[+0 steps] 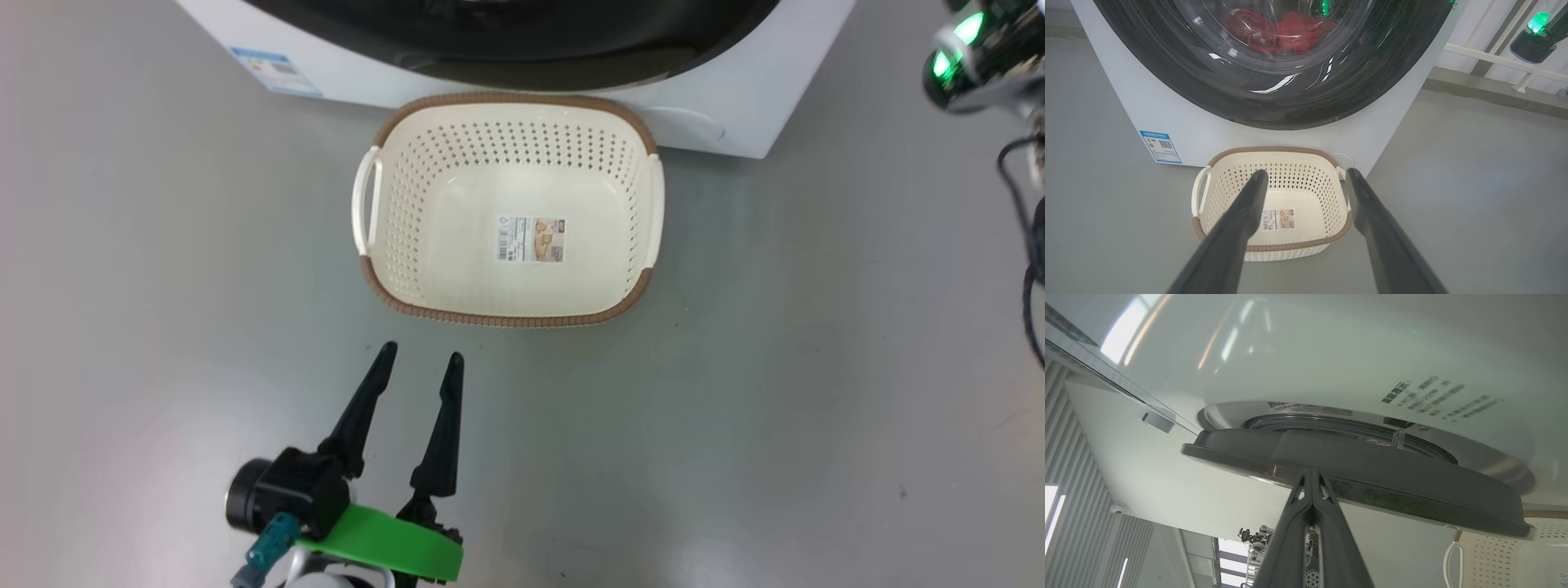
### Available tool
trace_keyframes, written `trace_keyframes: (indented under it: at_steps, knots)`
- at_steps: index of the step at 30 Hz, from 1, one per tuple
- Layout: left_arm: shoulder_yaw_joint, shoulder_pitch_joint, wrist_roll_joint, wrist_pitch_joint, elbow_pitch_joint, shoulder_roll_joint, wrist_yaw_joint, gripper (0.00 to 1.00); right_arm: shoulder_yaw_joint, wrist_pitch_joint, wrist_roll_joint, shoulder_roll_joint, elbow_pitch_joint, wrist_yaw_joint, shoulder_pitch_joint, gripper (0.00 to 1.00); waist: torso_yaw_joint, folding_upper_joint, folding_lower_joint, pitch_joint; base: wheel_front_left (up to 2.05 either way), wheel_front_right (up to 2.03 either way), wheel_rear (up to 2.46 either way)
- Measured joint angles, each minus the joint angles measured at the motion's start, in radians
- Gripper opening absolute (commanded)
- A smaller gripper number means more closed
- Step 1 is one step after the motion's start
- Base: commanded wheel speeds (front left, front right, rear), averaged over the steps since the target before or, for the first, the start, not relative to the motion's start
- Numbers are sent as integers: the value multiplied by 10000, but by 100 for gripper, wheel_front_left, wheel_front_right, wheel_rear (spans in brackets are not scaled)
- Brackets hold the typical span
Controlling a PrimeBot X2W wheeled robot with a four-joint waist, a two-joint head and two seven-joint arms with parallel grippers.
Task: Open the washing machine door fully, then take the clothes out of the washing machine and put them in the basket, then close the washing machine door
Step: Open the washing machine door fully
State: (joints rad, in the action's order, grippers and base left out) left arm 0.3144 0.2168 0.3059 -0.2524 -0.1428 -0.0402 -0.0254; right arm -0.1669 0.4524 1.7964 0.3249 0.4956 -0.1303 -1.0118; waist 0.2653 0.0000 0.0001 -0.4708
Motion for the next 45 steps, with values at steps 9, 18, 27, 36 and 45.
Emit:
trace_keyframes:
  at_steps: [9, 18, 27, 36, 45]
  knots:
    - [422, 356, 226, 0, 40, 12, -98, 100, 278, 836, 209, 48, 1189, 0, -1466, 0, 387, 0, 0, -492, 0, 0, 0]
    - [725, 710, 479, -2, 94, 19, -199, 100, -65, 1258, -408, 69, 2077, 0, -2366, 0, 767, 0, -1, -877, 0, 0, 0]
    - [769, 752, 652, -2, 107, 23, -284, 100, -157, 1634, -725, 36, 2196, 6, -2406, 0, 855, 0, 0, -797, 0, 0, 0]
    - [715, 749, 617, -2, 52, 23, -282, 100, -368, 1962, -1030, -211, 1887, 35, -1697, 0, 722, 0, -1, -357, 0, 0, 0]
    - [525, 711, 353, -2, -58, 23, -259, 100, -495, 2259, -1267, -644, 1423, 35, -706, 0, 526, 0, -1, 111, 0, 0, 0]
